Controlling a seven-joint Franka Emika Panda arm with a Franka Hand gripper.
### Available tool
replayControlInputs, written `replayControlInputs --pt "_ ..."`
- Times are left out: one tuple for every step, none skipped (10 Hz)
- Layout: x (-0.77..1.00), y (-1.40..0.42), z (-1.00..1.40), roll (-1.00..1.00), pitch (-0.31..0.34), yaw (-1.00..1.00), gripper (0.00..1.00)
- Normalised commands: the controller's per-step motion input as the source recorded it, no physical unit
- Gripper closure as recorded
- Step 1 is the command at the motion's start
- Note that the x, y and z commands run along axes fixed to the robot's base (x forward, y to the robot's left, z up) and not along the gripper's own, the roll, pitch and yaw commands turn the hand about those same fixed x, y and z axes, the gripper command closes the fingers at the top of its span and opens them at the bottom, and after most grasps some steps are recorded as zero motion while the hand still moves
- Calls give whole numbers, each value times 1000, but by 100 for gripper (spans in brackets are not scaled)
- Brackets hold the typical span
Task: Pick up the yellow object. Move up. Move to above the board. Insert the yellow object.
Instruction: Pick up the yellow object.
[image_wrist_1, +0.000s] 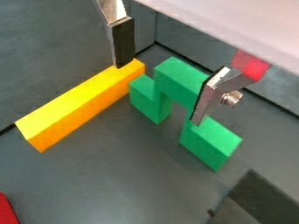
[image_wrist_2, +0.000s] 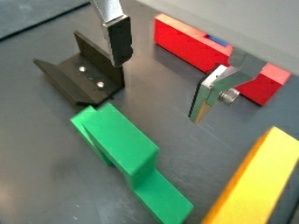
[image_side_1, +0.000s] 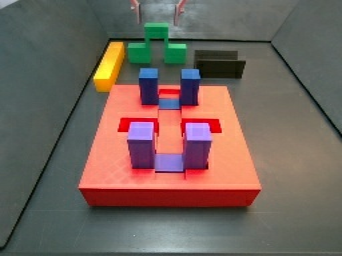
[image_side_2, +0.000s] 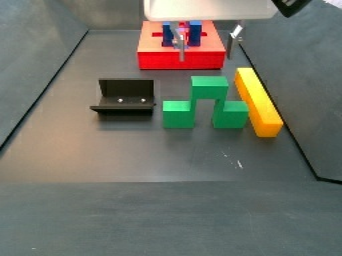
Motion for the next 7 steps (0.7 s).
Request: replayControlInputs --pt "-389 206 0 -116 -121 -77 0" --pt "-431 131 0 -134 -147 -83 0" --pt "-420 0 -40 -79 -217 -17 0" --pt "-434 -106 -189 -31 -261 0 0" --pt "-383 -223 -240 0 -250 0 0" --pt "-297 -226 -254 0 -236 0 0" --pt "-397 -251 -420 79 -224 0 0"
